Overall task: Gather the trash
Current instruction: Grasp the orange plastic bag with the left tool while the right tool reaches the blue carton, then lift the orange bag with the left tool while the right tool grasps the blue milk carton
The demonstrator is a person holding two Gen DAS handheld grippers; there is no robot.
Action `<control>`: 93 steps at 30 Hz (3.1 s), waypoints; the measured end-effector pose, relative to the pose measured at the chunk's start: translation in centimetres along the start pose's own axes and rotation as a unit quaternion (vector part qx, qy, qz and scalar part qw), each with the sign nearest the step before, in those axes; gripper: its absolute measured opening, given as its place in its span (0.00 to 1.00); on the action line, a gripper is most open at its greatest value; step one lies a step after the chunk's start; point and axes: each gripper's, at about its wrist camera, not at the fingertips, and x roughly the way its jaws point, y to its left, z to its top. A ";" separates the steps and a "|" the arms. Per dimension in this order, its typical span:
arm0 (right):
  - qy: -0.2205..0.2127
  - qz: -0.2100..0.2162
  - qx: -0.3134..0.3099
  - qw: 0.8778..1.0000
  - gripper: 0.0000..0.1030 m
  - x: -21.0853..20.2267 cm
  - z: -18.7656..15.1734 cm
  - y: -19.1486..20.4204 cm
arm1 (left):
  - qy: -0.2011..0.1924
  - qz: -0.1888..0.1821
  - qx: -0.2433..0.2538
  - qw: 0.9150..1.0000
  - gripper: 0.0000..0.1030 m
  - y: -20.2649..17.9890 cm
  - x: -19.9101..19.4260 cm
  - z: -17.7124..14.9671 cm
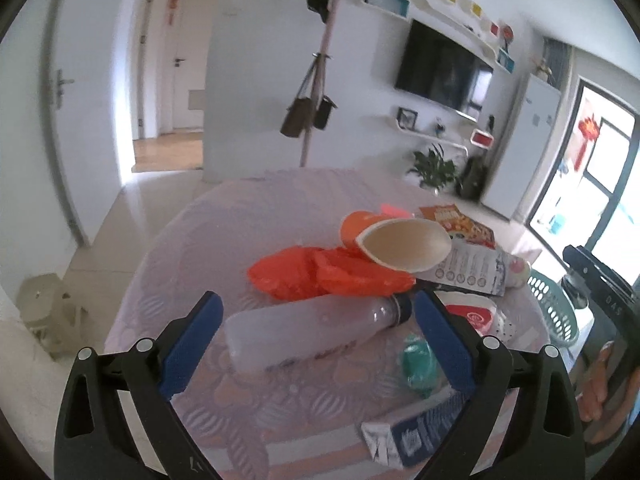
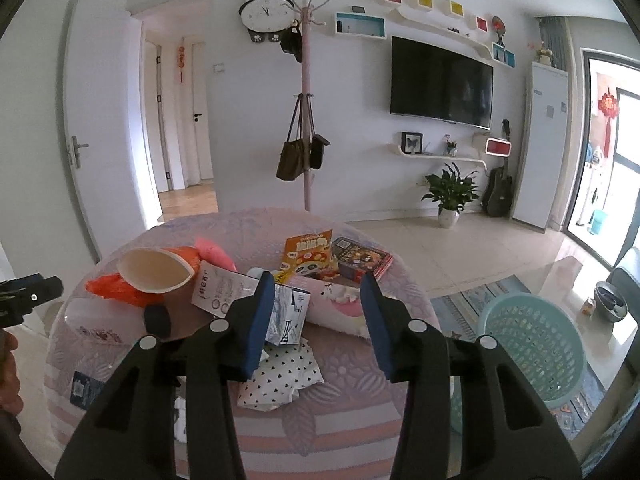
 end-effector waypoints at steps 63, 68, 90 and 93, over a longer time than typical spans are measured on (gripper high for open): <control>0.205 0.260 -0.184 0.926 0.37 15.9 0.2 8.9 | -0.001 -0.012 -0.043 0.999 0.01 1.8 1.4 4.1; 0.171 0.261 -0.166 0.935 0.33 14.1 1.2 8.0 | -0.023 -0.012 -0.028 0.999 0.01 0.4 0.0 5.5; 0.011 0.129 -0.025 0.991 0.33 4.2 7.1 -8.8 | -0.072 -0.089 0.081 0.990 0.00 -14.7 -0.7 12.1; 0.006 0.097 -0.003 0.995 0.33 3.7 6.5 -11.8 | -0.063 -0.114 0.095 0.987 0.00 -18.0 0.7 12.4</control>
